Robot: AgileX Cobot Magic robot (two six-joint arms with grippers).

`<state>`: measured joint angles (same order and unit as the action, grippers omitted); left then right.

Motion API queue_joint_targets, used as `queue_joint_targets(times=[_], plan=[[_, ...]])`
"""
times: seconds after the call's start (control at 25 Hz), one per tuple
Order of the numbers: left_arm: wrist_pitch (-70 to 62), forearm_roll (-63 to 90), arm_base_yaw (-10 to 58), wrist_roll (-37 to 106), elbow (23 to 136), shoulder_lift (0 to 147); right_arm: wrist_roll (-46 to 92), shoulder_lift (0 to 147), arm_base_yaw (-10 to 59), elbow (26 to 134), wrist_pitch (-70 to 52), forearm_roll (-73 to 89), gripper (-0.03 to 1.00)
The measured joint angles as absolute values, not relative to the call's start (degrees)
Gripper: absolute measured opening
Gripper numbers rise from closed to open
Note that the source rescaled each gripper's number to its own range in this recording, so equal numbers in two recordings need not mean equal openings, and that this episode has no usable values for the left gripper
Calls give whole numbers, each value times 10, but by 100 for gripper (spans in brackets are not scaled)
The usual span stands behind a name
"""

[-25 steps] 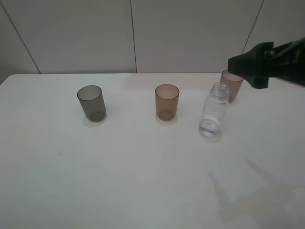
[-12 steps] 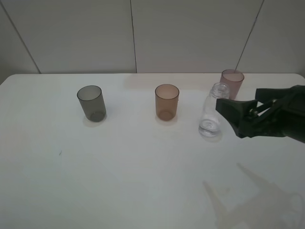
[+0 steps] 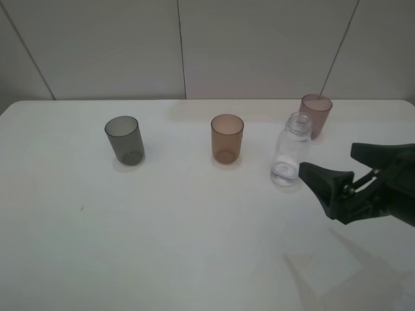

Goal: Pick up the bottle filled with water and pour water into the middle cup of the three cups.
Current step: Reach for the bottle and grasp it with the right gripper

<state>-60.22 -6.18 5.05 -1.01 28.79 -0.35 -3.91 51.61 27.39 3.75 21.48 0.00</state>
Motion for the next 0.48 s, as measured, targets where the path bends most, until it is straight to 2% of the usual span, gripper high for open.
queue_joint_targets(times=[0.24, 0.48], plan=[[-602, -62, 50, -10, 288, -3, -39, 548, 274, 6, 260, -4, 100], [-602, -62, 50, -10, 288, -3, -29, 685, 274, 2, 376, -18, 100]])
